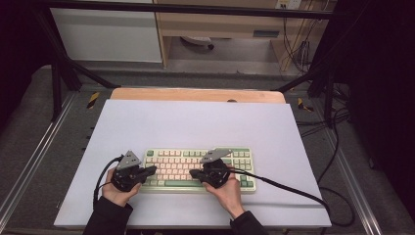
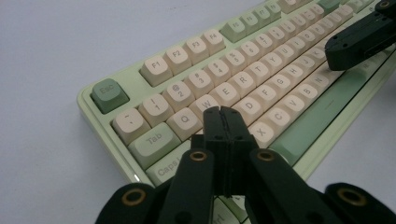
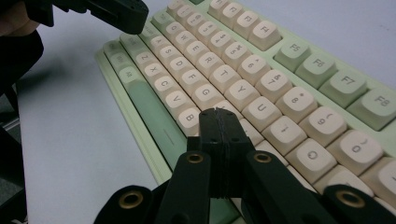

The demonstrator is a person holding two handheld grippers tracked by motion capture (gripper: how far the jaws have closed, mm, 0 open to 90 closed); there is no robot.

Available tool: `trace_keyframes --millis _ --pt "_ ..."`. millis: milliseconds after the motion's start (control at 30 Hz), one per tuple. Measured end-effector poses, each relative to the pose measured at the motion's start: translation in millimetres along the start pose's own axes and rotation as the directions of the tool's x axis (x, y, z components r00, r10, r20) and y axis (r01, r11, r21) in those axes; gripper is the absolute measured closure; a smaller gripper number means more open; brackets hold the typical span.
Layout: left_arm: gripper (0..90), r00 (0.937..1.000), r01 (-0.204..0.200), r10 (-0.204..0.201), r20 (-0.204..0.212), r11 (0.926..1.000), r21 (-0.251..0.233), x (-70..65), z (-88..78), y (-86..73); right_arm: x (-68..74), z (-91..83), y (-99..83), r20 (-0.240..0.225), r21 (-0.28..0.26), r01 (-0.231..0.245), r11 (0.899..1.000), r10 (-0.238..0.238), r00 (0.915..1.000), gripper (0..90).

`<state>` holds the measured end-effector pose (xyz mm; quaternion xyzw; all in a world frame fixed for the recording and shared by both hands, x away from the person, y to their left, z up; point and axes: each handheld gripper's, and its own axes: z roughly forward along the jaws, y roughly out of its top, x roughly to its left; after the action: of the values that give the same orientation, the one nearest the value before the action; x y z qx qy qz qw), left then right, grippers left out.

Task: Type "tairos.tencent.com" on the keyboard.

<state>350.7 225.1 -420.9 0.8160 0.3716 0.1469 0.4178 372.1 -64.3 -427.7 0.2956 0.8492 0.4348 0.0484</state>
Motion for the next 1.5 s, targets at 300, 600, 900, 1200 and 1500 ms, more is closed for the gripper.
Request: trace_keyframes --millis 300,600,900,1200,1500 --pt "90.0 1.0000 0.001 -0.001 -0.002 1.0000 0.000 0.7 -0.1 -0.1 1.0 6.9 -1.0 -0.010 0.012 0.003 1.000 -0.003 0.9999 90.0" --pt "90.0 1.0000 -0.001 0.001 0.000 1.0000 -0.002 0.4 -0.7 0.3 3.2 11.2 -0.9 -0.005 0.022 0.022 1.000 -0.022 0.9997 90.0" --pt "90.0 1.0000 -0.006 0.006 0.002 1.0000 -0.002 -1.3 -0.5 1.0 3.1 -3.7 3.4 0.011 0.011 0.034 0.999 -0.034 0.9993 90.0" --pt "90.0 0.9999 -0.014 0.014 0.006 0.9999 0.001 -3.7 0.7 2.0 -5.1 -21.2 -3.2 0.030 -0.003 0.003 1.000 -0.003 0.9995 90.0" --pt "90.0 0.9997 -0.022 0.022 0.013 0.9998 0.001 -7.7 2.5 4.1 -13.8 -37.7 -15.8 0.047 -0.013 -0.024 1.000 0.024 0.9986 90.0"
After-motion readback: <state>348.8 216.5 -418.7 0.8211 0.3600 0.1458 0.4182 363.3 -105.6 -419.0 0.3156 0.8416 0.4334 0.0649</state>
